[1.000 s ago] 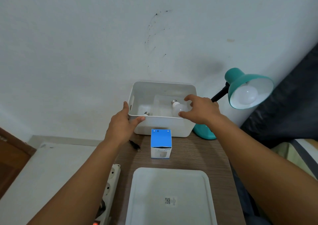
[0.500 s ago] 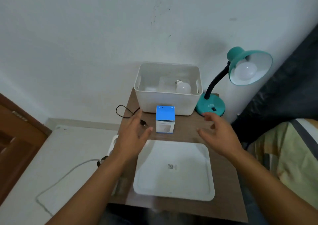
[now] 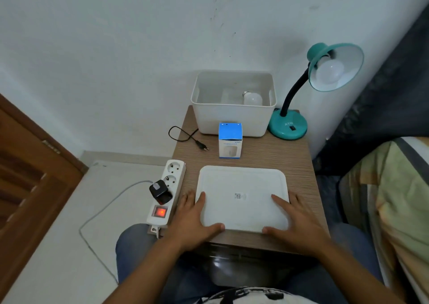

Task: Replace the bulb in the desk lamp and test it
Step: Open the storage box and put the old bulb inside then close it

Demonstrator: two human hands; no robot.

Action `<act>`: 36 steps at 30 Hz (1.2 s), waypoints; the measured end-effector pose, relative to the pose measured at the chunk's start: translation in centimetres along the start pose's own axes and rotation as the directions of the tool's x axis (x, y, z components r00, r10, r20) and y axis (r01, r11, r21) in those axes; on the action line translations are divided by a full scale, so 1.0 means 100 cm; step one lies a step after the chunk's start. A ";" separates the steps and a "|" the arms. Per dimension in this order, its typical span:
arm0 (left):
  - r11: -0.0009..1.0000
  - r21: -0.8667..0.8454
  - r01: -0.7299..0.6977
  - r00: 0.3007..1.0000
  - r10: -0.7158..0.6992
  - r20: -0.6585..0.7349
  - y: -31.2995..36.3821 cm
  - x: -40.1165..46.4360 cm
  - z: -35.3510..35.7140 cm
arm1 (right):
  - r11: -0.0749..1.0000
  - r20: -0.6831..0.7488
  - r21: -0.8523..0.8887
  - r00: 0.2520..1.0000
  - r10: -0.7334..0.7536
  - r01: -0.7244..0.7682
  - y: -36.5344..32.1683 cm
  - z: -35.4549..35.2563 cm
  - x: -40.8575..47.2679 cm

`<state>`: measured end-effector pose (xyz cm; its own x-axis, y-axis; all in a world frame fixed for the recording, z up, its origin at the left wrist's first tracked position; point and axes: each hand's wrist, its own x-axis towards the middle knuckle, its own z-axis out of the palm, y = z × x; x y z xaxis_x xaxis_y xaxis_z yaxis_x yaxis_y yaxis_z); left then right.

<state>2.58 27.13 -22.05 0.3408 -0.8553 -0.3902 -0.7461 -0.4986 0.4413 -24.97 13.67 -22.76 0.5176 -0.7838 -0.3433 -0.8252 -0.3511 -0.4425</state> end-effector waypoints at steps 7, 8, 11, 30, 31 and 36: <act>1.000 -0.002 -0.008 0.997 0.008 -0.071 -0.001 -0.010 0.006 | 1.000 -0.019 -0.011 0.999 -0.028 0.028 0.005 0.018 -0.015; 1.000 -0.016 -0.007 0.997 0.006 -0.081 0.000 -0.011 0.006 | 1.000 -0.019 -0.006 0.999 -0.028 0.028 0.005 0.018 -0.016; 0.997 -0.077 0.001 0.994 -0.010 -0.109 0.001 -0.016 0.007 | 0.997 -0.031 0.058 0.998 -0.054 0.056 0.006 0.017 -0.019; 0.971 -0.198 -0.131 0.926 0.048 -0.375 0.047 -0.017 -0.069 | 0.938 -0.318 0.196 0.923 -0.216 0.287 -0.023 -0.076 -0.003; 0.969 -0.209 -0.135 0.922 0.046 -0.384 0.049 -0.012 -0.074 | 0.931 -0.332 0.200 0.915 -0.230 0.306 -0.027 -0.081 0.003; 0.962 -0.186 -0.202 0.885 0.097 -0.456 0.060 0.018 -0.110 | 0.929 -0.382 0.217 0.901 -0.204 0.302 -0.049 -0.107 0.039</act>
<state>5.02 21.08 -11.24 0.4895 -0.8695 0.0661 -0.6799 -0.3332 0.6532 -21.35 6.83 -13.06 0.5480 -0.8308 0.0973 -0.5611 -0.4514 -0.6938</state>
